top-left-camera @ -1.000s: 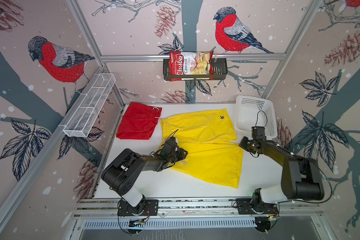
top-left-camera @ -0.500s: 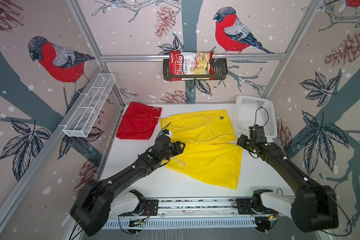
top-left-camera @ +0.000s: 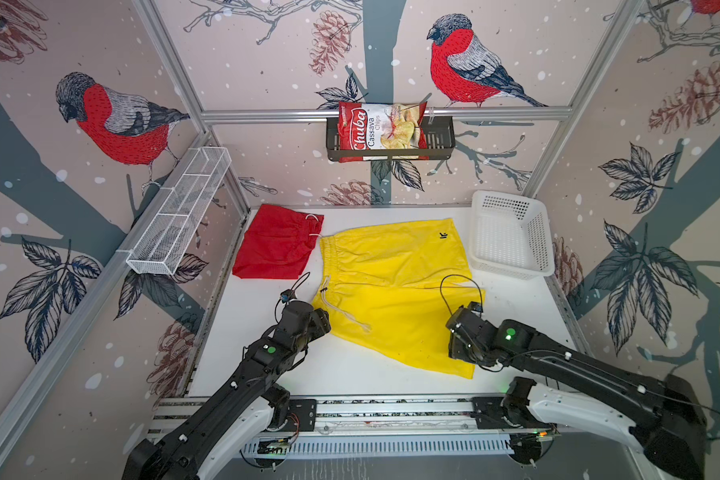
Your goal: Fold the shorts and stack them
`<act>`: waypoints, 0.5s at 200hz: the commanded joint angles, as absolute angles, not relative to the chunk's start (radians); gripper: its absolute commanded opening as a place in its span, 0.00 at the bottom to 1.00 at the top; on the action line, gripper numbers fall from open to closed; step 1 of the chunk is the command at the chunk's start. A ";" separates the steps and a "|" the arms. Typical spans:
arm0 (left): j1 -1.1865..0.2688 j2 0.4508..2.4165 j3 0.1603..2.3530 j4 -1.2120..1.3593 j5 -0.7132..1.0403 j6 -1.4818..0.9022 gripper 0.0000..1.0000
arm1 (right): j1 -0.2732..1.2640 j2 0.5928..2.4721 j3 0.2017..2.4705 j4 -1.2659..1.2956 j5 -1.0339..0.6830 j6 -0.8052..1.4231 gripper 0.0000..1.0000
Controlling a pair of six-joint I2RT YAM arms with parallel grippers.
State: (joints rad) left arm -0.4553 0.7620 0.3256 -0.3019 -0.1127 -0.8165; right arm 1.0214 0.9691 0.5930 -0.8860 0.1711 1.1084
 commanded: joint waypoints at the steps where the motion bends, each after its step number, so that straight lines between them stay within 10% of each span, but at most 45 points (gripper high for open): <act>1: -0.451 0.798 0.317 -0.280 -0.105 -0.828 0.80 | 1.100 1.002 0.586 -0.977 0.148 1.295 0.65; 100: -0.423 0.960 0.298 -0.127 -0.077 -0.801 0.88 | 1.119 1.014 0.480 -0.787 0.138 1.347 0.75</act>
